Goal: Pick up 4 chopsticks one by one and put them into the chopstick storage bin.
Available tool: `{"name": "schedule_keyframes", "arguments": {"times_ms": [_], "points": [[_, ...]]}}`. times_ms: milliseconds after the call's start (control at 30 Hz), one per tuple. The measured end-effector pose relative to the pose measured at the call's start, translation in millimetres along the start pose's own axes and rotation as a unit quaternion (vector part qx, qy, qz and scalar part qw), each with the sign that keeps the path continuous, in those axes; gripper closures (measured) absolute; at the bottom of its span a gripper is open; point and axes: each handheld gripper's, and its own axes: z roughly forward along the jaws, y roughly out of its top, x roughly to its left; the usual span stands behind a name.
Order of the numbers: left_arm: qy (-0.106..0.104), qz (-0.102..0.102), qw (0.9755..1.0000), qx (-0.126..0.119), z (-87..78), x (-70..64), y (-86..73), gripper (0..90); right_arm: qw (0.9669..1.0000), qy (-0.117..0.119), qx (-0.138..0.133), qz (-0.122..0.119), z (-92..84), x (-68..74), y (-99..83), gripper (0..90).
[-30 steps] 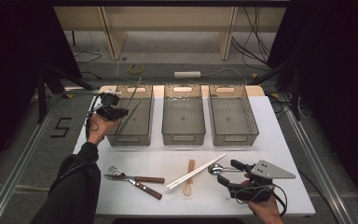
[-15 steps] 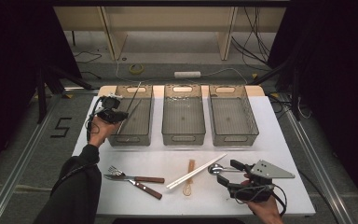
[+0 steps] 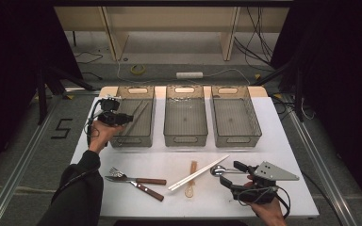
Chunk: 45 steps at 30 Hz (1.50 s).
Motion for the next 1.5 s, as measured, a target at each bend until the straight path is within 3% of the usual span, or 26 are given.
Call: {"name": "schedule_keyframes", "arguments": {"times_ms": [167,533,867,1500], "points": [[0.008,0.006,0.9999,-0.013,-9.3,-12.4,-11.9,47.2,1.0000,0.000,0.001,0.000,0.1,0.5,0.1,25.3],[0.001,0.022,0.9996,-0.018,-34.2,-36.5,-28.3,36.4,1.0000,-0.001,-0.002,-0.002,-1.0,2.0,1.3,25.3],[-0.027,0.042,0.9984,-0.027,-55.2,-68.1,-45.8,29.7,1.0000,-0.001,-0.002,-0.003,-2.5,3.8,2.0,25.3],[-0.062,0.078,0.9950,-0.009,-58.1,-108.0,-71.8,24.9,1.0000,-0.002,-0.003,-0.006,-2.3,4.0,2.2,25.3]]}}
